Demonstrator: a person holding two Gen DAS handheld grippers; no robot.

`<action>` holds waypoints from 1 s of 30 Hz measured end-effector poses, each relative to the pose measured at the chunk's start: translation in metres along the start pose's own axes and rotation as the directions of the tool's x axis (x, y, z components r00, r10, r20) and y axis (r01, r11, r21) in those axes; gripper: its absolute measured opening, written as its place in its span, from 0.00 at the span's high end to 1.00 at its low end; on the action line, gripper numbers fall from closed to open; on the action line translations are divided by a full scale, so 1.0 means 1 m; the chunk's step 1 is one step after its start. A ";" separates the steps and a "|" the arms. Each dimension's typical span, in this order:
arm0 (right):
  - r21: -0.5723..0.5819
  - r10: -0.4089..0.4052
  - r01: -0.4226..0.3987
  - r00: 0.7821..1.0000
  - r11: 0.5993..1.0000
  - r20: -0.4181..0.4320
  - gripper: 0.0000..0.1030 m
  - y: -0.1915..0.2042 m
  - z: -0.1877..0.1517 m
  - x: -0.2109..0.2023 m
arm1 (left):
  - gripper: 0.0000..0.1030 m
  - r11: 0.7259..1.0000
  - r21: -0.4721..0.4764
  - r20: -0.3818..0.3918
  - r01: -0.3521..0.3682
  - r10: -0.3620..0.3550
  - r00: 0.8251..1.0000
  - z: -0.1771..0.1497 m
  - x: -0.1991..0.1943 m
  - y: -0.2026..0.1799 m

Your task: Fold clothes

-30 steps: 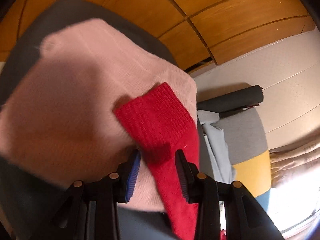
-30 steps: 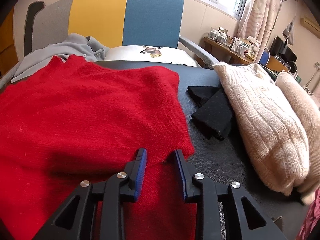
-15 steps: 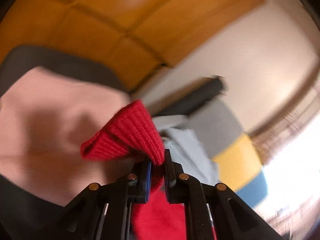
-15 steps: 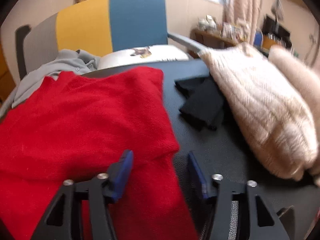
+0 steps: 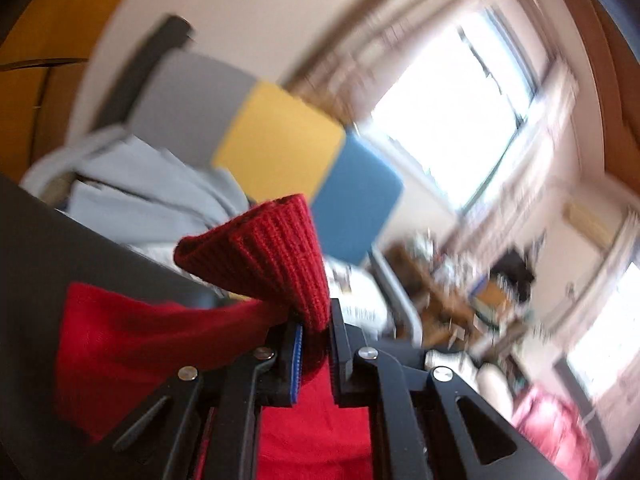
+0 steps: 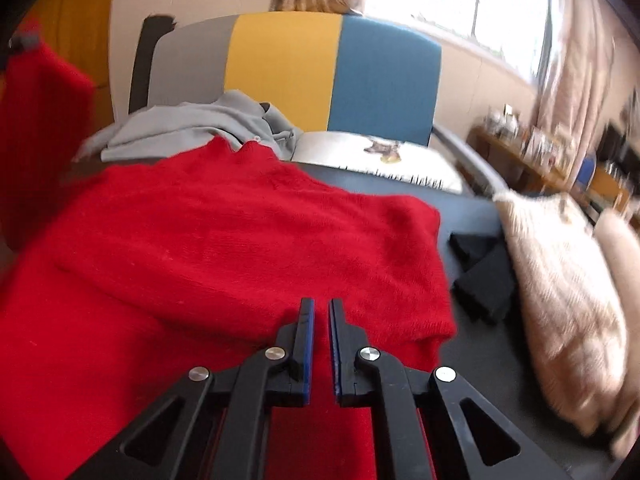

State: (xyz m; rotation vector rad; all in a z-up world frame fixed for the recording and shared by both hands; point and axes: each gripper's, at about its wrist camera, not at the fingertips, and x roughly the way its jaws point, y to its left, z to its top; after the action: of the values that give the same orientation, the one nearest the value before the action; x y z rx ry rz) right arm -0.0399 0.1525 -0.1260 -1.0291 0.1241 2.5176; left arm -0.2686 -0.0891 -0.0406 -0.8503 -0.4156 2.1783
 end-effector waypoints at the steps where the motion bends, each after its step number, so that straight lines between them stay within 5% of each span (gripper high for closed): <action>1: 0.027 0.021 -0.021 1.000 0.999 -0.009 0.93 -0.003 0.000 -0.002 | 0.91 1.000 0.022 -0.037 -0.010 0.011 0.999 -0.013 0.014 -0.008; 6: 0.100 0.096 -0.095 0.995 0.990 -0.005 0.93 -0.007 0.000 -0.014 | 0.90 0.992 0.119 -0.197 -0.039 0.062 0.978 -0.085 0.063 -0.041; 10: 0.202 0.212 -0.200 0.977 0.959 -0.037 0.90 -0.009 0.001 -0.010 | 0.79 0.966 0.251 -0.314 -0.067 0.146 0.938 -0.112 0.091 -0.041; 13: 0.249 0.271 -0.247 0.960 0.936 -0.066 0.84 -0.006 0.002 -0.005 | 0.75 0.964 0.266 -0.287 -0.005 0.085 0.954 -0.124 0.062 -0.038; 15: 0.286 0.310 -0.279 0.948 0.917 -0.068 0.61 -0.006 0.003 -0.002 | 0.73 0.961 0.276 -0.222 0.002 0.062 0.973 -0.126 0.035 -0.030; 17: 0.342 0.352 -0.314 0.934 0.886 -0.054 0.50 -0.006 0.006 0.002 | 0.72 0.969 0.245 -0.175 -0.024 0.069 0.982 -0.128 0.008 -0.013; 20: 0.393 0.397 -0.354 0.917 0.849 -0.031 0.50 0.000 0.016 0.005 | 0.72 0.984 0.156 -0.163 -0.084 0.109 0.980 -0.134 -0.020 0.021; 24: 0.407 0.430 -0.352 0.895 0.843 -0.116 0.50 0.022 0.028 0.027 | 0.72 0.984 0.022 -0.168 -0.177 0.178 0.969 -0.138 -0.045 0.065; 30: 0.451 0.373 -0.253 0.906 0.856 -0.199 0.53 0.032 0.030 0.061 | 0.72 0.963 -0.159 -0.151 -0.219 0.195 0.969 -0.149 -0.075 0.109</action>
State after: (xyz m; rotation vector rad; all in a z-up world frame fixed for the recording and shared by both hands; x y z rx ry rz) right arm -0.1119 0.1512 -0.1486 -1.2507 0.9475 2.4360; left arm -0.1866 -0.2140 -0.1725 -1.1769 -0.4733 2.2814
